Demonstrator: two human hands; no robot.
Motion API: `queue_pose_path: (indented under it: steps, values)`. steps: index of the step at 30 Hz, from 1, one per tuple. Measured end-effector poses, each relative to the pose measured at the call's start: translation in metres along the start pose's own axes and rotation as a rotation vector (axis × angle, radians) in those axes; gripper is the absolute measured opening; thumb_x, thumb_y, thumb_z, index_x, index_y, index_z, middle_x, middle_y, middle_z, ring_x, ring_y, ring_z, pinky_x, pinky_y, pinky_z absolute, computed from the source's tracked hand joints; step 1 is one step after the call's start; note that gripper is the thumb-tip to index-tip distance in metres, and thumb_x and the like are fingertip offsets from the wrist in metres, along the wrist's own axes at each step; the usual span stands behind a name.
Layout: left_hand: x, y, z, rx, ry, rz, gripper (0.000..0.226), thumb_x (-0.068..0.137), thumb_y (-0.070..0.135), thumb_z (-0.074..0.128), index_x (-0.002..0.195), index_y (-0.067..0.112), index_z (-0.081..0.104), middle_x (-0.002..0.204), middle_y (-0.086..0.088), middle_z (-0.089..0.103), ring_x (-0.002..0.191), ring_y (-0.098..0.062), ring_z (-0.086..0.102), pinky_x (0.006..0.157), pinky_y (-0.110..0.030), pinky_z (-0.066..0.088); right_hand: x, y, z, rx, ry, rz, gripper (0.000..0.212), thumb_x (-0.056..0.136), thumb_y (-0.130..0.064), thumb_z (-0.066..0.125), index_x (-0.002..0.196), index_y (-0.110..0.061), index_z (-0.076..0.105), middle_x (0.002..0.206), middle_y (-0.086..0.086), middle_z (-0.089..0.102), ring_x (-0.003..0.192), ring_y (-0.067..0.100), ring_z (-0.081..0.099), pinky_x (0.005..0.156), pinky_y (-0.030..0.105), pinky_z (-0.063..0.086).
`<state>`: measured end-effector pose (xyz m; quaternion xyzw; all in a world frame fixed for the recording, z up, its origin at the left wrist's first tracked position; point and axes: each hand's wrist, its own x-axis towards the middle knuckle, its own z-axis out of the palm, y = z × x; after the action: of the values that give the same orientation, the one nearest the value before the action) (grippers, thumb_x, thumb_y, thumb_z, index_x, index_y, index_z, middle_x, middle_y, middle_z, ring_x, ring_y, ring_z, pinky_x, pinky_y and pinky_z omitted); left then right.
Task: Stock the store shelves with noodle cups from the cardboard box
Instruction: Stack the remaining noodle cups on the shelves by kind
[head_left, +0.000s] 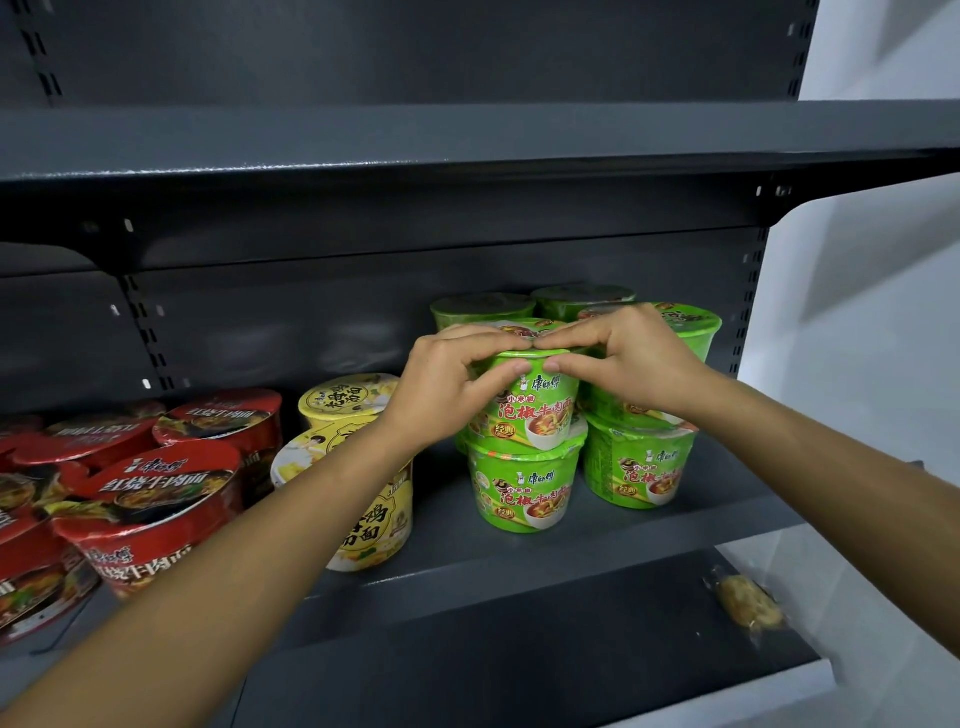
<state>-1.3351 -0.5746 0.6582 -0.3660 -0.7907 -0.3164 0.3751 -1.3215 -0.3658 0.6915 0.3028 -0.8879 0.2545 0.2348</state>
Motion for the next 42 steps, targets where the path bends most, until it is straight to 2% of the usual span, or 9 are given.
queue_pose_path:
  steps: [8, 10, 13, 17, 22, 24, 29, 37, 42]
  values:
    - [0.0, -0.001, 0.001, 0.006, -0.01, -0.005, 0.037, 0.084, 0.04, 0.06, 0.107, 0.014, 0.073, 0.107, 0.001, 0.071, 0.102, 0.001, 0.056, 0.093, -0.014, 0.043, 0.0, 0.0, 0.001, -0.005, 0.0, 0.017, 0.03, 0.081, -0.031, 0.072, 0.111, -0.026, 0.07, 0.112, -0.004, 0.069, 0.108, 0.002, 0.06, 0.094, 0.013, 0.041]
    - [0.001, -0.001, -0.001, 0.017, -0.033, -0.006, 0.039, 0.084, 0.042, 0.059, 0.107, 0.014, 0.072, 0.109, 0.0, 0.07, 0.104, -0.003, 0.058, 0.095, -0.016, 0.043, 0.001, -0.001, -0.001, -0.004, -0.02, 0.025, 0.032, 0.081, -0.033, 0.072, 0.112, -0.027, 0.07, 0.114, -0.004, 0.069, 0.109, 0.004, 0.06, 0.096, 0.016, 0.042]
    - [0.001, -0.002, -0.007, 0.069, -0.072, 0.006, 0.042, 0.083, 0.045, 0.057, 0.111, 0.017, 0.071, 0.116, 0.001, 0.067, 0.108, -0.001, 0.053, 0.097, -0.017, 0.039, 0.002, -0.002, -0.006, -0.049, -0.072, 0.021, 0.034, 0.082, -0.03, 0.072, 0.116, -0.029, 0.067, 0.119, -0.007, 0.066, 0.113, 0.004, 0.058, 0.098, 0.016, 0.039]
    - [0.002, -0.004, -0.015, 0.049, -0.139, 0.003, 0.043, 0.084, 0.046, 0.055, 0.115, 0.018, 0.069, 0.117, 0.002, 0.066, 0.11, 0.001, 0.054, 0.098, -0.01, 0.038, 0.001, -0.001, -0.007, -0.072, -0.085, 0.014, 0.032, 0.085, -0.023, 0.069, 0.117, -0.027, 0.067, 0.119, -0.007, 0.066, 0.114, 0.005, 0.058, 0.099, 0.016, 0.037]
    - [0.002, -0.008, -0.014, 0.01, -0.153, -0.018, 0.04, 0.086, 0.043, 0.056, 0.115, 0.018, 0.069, 0.116, 0.002, 0.067, 0.112, -0.006, 0.058, 0.1, -0.02, 0.043, 0.001, -0.001, -0.008, -0.074, -0.053, 0.02, 0.03, 0.082, -0.027, 0.071, 0.112, -0.025, 0.07, 0.113, -0.005, 0.069, 0.111, 0.009, 0.061, 0.105, 0.027, 0.04]
    - [0.002, -0.01, -0.012, 0.005, -0.145, -0.015, 0.039, 0.086, 0.042, 0.057, 0.114, 0.019, 0.069, 0.116, 0.002, 0.067, 0.112, -0.005, 0.058, 0.1, -0.02, 0.043, 0.001, -0.001, -0.008, -0.087, -0.048, 0.024, 0.03, 0.082, -0.029, 0.072, 0.111, -0.025, 0.07, 0.112, -0.005, 0.069, 0.113, 0.012, 0.06, 0.106, 0.032, 0.039]
    - [0.003, -0.012, -0.013, -0.01, -0.154, -0.026, 0.037, 0.086, 0.042, 0.057, 0.114, 0.02, 0.069, 0.115, 0.007, 0.066, 0.112, -0.001, 0.056, 0.099, -0.017, 0.041, 0.003, -0.002, -0.006, -0.109, -0.037, 0.037, 0.03, 0.082, -0.031, 0.071, 0.111, -0.026, 0.07, 0.113, -0.005, 0.069, 0.114, 0.015, 0.059, 0.106, 0.035, 0.039]
    - [0.002, -0.013, -0.013, -0.002, -0.162, -0.034, 0.038, 0.086, 0.042, 0.057, 0.114, 0.02, 0.069, 0.114, 0.01, 0.064, 0.112, 0.0, 0.055, 0.098, -0.012, 0.039, 0.002, -0.004, -0.006, -0.104, -0.03, 0.037, 0.03, 0.082, -0.03, 0.071, 0.112, -0.024, 0.07, 0.113, -0.002, 0.069, 0.111, 0.013, 0.061, 0.103, 0.031, 0.041]
    - [0.001, -0.01, -0.014, 0.014, -0.159, -0.046, 0.04, 0.085, 0.044, 0.055, 0.114, 0.021, 0.069, 0.113, 0.012, 0.063, 0.111, 0.004, 0.052, 0.098, -0.009, 0.036, 0.0, -0.005, -0.005, -0.094, -0.027, 0.034, 0.028, 0.082, -0.029, 0.071, 0.111, -0.025, 0.071, 0.111, -0.003, 0.07, 0.107, 0.009, 0.062, 0.098, 0.022, 0.043]
